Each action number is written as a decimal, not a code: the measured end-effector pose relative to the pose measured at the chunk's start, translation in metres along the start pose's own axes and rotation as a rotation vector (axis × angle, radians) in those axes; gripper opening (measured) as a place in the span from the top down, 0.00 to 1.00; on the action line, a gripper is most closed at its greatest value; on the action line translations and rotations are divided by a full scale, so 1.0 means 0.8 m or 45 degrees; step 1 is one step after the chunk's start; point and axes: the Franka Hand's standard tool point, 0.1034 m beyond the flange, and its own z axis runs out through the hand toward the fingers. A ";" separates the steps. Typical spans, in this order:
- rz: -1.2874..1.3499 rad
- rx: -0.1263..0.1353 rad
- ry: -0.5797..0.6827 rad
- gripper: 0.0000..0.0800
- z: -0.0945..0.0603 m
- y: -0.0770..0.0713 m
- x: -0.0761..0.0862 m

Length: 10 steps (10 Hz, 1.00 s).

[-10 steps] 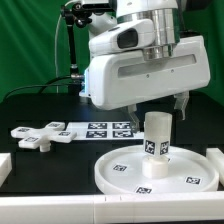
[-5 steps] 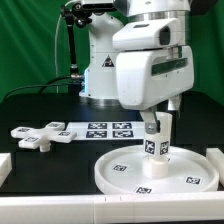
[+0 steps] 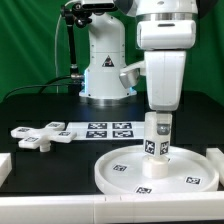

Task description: Assemble round table

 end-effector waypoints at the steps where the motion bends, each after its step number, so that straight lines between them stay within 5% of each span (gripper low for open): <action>1: -0.034 -0.001 -0.004 0.19 0.001 0.000 0.000; 2: -0.011 0.001 -0.004 0.19 0.002 -0.001 0.000; 4: -0.004 0.000 -0.005 0.49 0.003 0.000 -0.006; 10: 0.103 0.002 -0.003 0.49 0.003 0.000 -0.007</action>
Offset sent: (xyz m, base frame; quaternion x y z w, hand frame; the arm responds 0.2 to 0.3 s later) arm -0.0020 -0.0052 -0.0014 -0.0112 0.0246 -0.0028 0.9996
